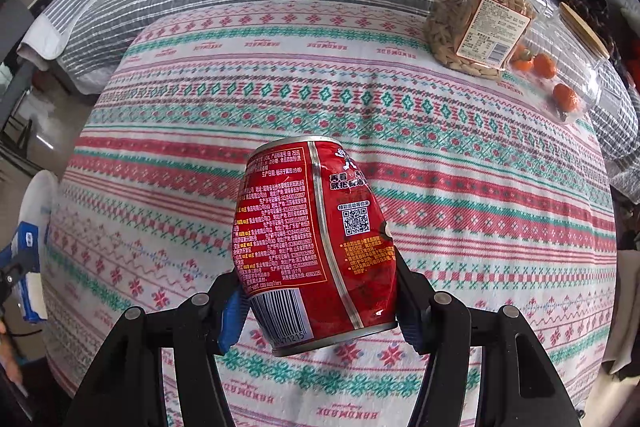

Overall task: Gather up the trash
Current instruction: 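Carry the blue box over the wastebasket and open the left gripper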

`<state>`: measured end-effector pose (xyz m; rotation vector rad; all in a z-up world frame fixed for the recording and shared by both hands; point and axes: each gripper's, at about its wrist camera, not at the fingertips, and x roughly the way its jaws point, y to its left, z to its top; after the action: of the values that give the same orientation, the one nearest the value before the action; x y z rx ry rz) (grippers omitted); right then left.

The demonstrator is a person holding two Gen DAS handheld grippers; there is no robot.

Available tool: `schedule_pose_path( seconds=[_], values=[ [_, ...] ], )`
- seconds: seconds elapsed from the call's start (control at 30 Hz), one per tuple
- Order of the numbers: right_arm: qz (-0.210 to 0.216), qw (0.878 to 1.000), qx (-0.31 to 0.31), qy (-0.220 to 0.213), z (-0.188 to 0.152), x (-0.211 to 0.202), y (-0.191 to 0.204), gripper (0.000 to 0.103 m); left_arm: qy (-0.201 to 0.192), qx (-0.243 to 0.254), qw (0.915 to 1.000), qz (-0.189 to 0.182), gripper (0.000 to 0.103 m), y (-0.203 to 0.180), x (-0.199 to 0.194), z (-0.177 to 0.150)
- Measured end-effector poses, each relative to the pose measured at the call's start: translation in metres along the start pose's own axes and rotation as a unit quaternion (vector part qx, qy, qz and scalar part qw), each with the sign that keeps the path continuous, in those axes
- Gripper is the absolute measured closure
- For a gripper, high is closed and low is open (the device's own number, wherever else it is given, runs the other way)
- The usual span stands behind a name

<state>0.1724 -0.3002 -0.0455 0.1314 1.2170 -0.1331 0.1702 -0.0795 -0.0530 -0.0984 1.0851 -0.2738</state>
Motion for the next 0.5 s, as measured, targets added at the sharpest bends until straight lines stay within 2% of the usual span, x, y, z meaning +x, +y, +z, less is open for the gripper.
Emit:
schedule_pose_path(
  seconds=[0.17,0.5],
  values=[
    [0.019,1.000,-0.009,0.003,-0.008,-0.004,0.020,0.040,-0.012,-0.019,0.9997,0.007,0.028,0.026,-0.017,-0.004],
    [0.044,0.997,-0.058,-0.008,-0.007,-0.010,0.089,0.040,-0.037,-0.062,0.9966,0.040,0.028,0.090,-0.042,-0.005]
  ],
)
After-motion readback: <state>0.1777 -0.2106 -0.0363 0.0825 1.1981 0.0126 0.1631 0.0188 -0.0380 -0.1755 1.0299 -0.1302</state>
